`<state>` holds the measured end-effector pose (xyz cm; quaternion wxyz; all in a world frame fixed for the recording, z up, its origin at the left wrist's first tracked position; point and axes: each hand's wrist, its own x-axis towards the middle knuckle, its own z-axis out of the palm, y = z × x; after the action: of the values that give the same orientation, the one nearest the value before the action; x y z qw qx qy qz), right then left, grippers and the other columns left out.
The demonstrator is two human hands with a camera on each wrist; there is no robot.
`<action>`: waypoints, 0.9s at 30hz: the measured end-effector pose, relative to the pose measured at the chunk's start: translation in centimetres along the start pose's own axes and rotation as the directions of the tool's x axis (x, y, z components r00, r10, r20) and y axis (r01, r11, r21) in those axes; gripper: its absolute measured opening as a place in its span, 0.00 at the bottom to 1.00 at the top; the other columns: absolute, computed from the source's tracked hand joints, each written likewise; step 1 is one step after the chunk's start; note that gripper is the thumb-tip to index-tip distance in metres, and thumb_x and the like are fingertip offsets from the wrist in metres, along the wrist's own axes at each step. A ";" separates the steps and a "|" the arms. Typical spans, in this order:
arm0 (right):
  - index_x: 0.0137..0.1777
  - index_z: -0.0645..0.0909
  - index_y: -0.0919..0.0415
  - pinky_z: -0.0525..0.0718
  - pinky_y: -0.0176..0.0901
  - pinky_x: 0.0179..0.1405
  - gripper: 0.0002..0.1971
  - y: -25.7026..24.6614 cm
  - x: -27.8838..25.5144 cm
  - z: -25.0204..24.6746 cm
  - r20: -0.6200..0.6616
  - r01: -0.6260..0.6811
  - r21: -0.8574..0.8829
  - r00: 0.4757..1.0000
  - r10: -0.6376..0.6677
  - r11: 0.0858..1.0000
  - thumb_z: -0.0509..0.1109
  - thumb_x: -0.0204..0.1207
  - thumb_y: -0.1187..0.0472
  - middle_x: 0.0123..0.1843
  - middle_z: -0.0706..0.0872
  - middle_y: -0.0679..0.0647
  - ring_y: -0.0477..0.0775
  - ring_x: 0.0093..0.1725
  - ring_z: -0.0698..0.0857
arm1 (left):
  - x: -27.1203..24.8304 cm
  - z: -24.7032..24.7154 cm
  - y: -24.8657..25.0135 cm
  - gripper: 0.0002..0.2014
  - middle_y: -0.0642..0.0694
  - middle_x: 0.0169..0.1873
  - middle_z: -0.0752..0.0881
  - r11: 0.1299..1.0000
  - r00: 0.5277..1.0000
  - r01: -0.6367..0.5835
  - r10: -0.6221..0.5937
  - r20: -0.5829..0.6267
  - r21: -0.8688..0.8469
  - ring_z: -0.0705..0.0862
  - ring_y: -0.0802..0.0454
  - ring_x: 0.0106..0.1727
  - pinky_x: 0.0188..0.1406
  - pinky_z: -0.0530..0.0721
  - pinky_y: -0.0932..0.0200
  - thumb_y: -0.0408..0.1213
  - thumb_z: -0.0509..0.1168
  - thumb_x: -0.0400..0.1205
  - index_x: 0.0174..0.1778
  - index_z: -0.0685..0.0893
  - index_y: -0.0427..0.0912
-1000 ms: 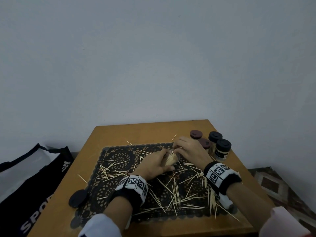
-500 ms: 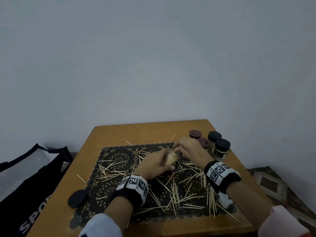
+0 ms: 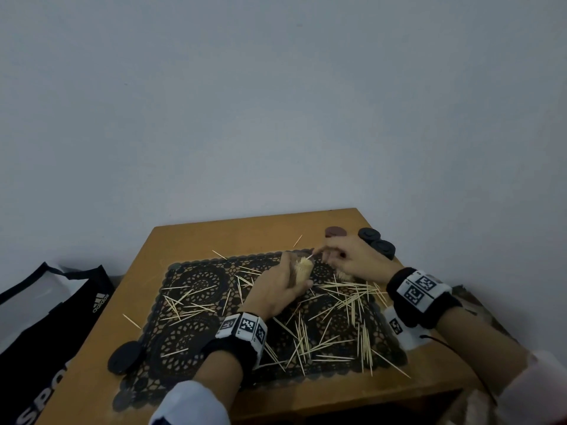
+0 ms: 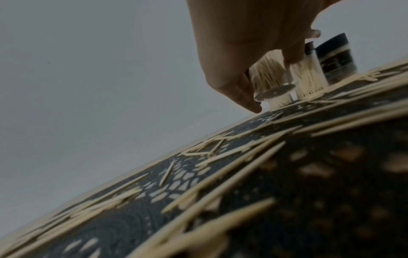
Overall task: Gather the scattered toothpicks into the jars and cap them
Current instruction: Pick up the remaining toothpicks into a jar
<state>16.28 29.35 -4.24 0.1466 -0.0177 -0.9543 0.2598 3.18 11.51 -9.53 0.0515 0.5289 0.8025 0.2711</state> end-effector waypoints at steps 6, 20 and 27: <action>0.71 0.78 0.51 0.87 0.47 0.51 0.27 0.2 -2.0 0.0 0.178 -0.078 0.019 0.981 0.074 0.997 0.64 0.76 0.77 0.54 0.86 0.46 0.45 0.47 0.86 | -0.2 1.5 1.8 0.27 0.45 0.49 0.86 0.998 0.998 -0.040 0.037 0.060 0.056 0.84 0.45 0.44 0.46 0.80 0.52 0.61 0.61 0.82 0.67 0.65 0.45; 0.71 0.77 0.57 0.82 0.47 0.59 0.28 -0.7 -2.6 -0.3 0.277 -0.244 -0.551 0.849 0.451 0.798 0.76 0.73 0.49 0.66 0.82 0.53 0.55 0.64 0.82 | 0.3 -0.2 -0.5 0.32 0.51 0.44 0.85 0.997 0.997 -0.053 0.050 -0.062 -0.049 0.84 0.55 0.39 0.42 0.86 0.56 0.67 0.59 0.80 0.70 0.66 0.48; 0.78 0.68 0.57 0.75 0.53 0.70 0.48 0.3 -2.6 1.2 0.369 -0.303 -0.527 0.760 0.535 0.794 0.79 0.62 0.36 0.75 0.74 0.56 0.58 0.73 0.73 | 0.2 -0.9 -0.8 0.30 0.50 0.45 0.85 0.997 0.998 -0.052 0.050 -0.032 -0.057 0.83 0.55 0.39 0.36 0.77 0.66 0.63 0.61 0.81 0.70 0.67 0.46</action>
<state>18.42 28.74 -6.06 -0.1773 -0.2011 -0.9614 0.0616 2.08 11.10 -9.09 0.0475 0.5432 0.7814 0.3034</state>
